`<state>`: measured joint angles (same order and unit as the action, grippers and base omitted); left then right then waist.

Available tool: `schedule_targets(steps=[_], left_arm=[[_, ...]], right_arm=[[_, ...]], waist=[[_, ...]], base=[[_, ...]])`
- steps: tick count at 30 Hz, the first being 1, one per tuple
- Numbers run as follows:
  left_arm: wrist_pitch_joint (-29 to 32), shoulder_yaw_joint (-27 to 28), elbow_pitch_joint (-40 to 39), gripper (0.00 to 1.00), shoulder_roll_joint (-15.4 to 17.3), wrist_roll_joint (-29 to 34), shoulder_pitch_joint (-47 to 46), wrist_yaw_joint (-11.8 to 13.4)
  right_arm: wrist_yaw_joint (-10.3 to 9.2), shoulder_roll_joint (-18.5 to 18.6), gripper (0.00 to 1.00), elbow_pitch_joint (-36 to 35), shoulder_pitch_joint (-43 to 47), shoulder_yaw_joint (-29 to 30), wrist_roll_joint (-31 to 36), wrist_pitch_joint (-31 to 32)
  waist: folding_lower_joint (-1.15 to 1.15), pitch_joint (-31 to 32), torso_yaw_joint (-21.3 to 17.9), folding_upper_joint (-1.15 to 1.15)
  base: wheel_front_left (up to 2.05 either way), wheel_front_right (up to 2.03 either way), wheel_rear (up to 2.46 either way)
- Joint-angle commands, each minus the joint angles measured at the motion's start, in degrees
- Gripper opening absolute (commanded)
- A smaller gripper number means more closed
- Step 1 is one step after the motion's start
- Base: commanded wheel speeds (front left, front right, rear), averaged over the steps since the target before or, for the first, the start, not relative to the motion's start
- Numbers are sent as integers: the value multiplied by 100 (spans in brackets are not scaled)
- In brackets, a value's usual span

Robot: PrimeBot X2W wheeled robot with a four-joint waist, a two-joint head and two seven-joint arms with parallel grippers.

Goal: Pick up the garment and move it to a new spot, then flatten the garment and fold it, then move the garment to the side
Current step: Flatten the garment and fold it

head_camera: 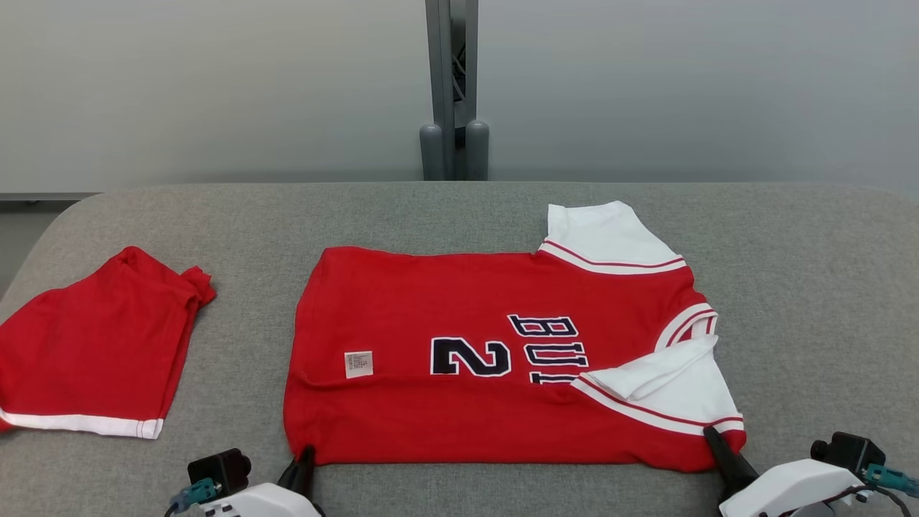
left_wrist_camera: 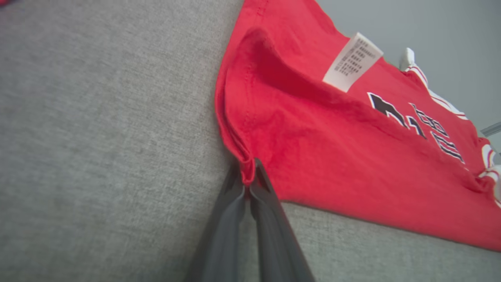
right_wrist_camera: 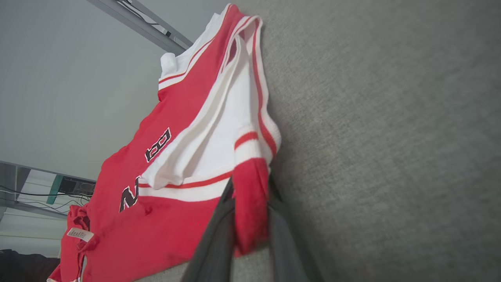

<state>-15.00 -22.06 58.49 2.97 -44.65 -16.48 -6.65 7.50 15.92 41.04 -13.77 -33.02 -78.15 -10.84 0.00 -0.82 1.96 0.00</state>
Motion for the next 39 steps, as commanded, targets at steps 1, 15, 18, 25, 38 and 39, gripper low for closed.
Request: schedule_targets(steps=[1,15,18,25,38,39], left_arm=[[10,-38,40,0,0,79,-45,29],[-10,12,-580,0,239,1077,265,465],[-10,-7,-630,0,287,1213,360,477],[9,-143,-575,0,452,1386,518,400],[941,-474,-874,0,709,1338,797,163],[1001,-486,-941,0,728,1320,833,152]], right_arm=[[-2,40,0,-9,-23,-1,-22,2],[-2,260,0,165,-76,-307,141,126],[-2,300,0,198,-131,-353,163,274],[-3,412,0,621,-217,-543,321,918],[-4,609,0,548,91,-478,62,2064],[-4,629,0,524,135,-473,55,2136]], waist=[[0,8,-1,0],[0,327,-62,0],[0,394,-98,0],[0,578,-109,0],[0,703,-97,0],[0,709,-92,0]], base=[[0,0,0],[0,0,0],[0,0,0],[0,0,0],[0,0,0],[0,0,0]])
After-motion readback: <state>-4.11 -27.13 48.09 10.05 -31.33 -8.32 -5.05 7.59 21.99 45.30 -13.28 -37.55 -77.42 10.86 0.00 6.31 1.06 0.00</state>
